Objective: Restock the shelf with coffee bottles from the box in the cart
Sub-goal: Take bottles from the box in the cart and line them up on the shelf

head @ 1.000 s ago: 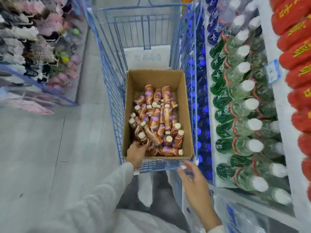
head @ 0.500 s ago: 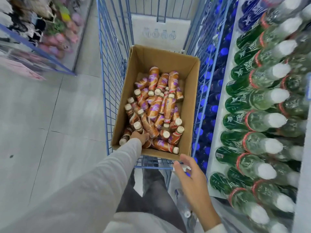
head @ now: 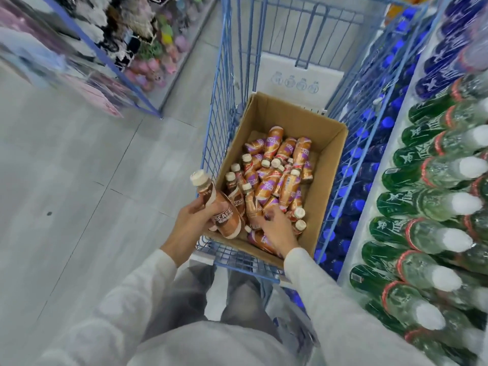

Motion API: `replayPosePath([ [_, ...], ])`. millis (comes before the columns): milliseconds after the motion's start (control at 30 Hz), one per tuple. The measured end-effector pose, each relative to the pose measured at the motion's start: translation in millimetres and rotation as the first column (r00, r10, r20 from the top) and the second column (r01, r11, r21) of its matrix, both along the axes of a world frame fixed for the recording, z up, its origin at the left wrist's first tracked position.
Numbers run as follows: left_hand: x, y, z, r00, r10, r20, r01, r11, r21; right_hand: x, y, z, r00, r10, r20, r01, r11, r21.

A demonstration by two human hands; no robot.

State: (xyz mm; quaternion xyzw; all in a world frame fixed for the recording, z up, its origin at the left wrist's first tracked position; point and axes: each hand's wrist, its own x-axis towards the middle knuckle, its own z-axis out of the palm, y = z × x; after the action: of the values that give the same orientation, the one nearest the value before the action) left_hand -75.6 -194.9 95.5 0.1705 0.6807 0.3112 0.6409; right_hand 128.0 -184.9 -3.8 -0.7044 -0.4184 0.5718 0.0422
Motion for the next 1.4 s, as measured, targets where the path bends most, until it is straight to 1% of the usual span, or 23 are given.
replayPosePath([
  [133, 5, -13, 19, 0.983, 0.174, 0.06, -0.175, 0.985, 0.003, -16, 28, -72, 0.986, 0.129, 0.107, -0.121, 0.989, -0.084],
  [233, 11, -22, 23, 0.95, 0.299, 0.092, -0.294, 0.954, -0.063, -23, 34, -124, 0.97, 0.175, 0.17, -0.147, 0.975, -0.169],
  [267, 11, -25, 22, 0.935, 0.333, 0.121, -0.324, 0.942, -0.085, -27, 34, -133, 0.961, 0.204, 0.187, -0.167, 0.966, -0.197],
  [333, 10, -30, 23, 0.907, 0.379, 0.182, -0.361, 0.924, -0.124, -35, 33, -140, 0.947, 0.239, 0.213, -0.198, 0.96, -0.199],
  [433, 3, -39, 19, 0.897, 0.4, 0.188, -0.378, 0.915, -0.143, -39, 33, -152, 0.954, 0.182, 0.239, -0.146, 0.976, -0.158],
  [500, -2, -42, 18, 0.899, 0.396, 0.186, -0.373, 0.916, -0.15, -37, 34, -153, 0.964, 0.142, 0.226, -0.114, 0.984, -0.134],
  [567, -10, -42, 17, 0.914, 0.386, 0.125, -0.367, 0.918, -0.151, -35, 31, -145, 0.976, 0.122, 0.181, -0.098, 0.986, -0.136],
  [633, -17, -42, 14, 0.939, 0.34, 0.053, -0.332, 0.936, -0.115, -32, 26, -126, 0.991, 0.051, 0.122, -0.035, 0.991, -0.133],
  [767, -19, -34, 21, 0.965, 0.263, 0.008, -0.261, 0.961, -0.095, -28, 16, -69, 0.988, -0.155, -0.026, 0.152, 0.984, -0.087],
  [833, -17, -32, 29, 0.972, 0.229, 0.047, -0.224, 0.97, -0.096, -25, 9, -30, 0.962, -0.254, -0.101, 0.249, 0.966, -0.064],
  [900, -15, -30, 41, 0.981, 0.168, 0.1, -0.161, 0.984, -0.08, -21, -2, 11, 0.938, -0.311, -0.153, 0.311, 0.95, -0.025],
  [1000, -14, -26, 63, 0.983, 0.024, 0.184, -0.022, 1.0, -0.013, -17, -26, 71, 0.897, -0.405, -0.177, 0.422, 0.904, 0.068],
  [1133, -15, -29, 91, 0.96, -0.159, 0.232, 0.14, 0.985, 0.097, -19, -70, 149, 0.831, -0.513, -0.216, 0.549, 0.818, 0.172],
  [1233, -15, -38, 112, 0.925, -0.287, 0.248, 0.253, 0.954, 0.163, -21, -111, 197, 0.767, -0.606, -0.21, 0.642, 0.727, 0.245],
  [1333, -12, -50, 132, 0.881, -0.383, 0.279, 0.334, 0.919, 0.209, -25, -158, 232, 0.663, -0.714, -0.227, 0.743, 0.591, 0.313],
  [1400, -5, -61, 146, 0.838, -0.454, 0.304, 0.392, 0.887, 0.243, -30, -192, 255, 0.574, -0.771, -0.276, 0.809, 0.481, 0.339],
])
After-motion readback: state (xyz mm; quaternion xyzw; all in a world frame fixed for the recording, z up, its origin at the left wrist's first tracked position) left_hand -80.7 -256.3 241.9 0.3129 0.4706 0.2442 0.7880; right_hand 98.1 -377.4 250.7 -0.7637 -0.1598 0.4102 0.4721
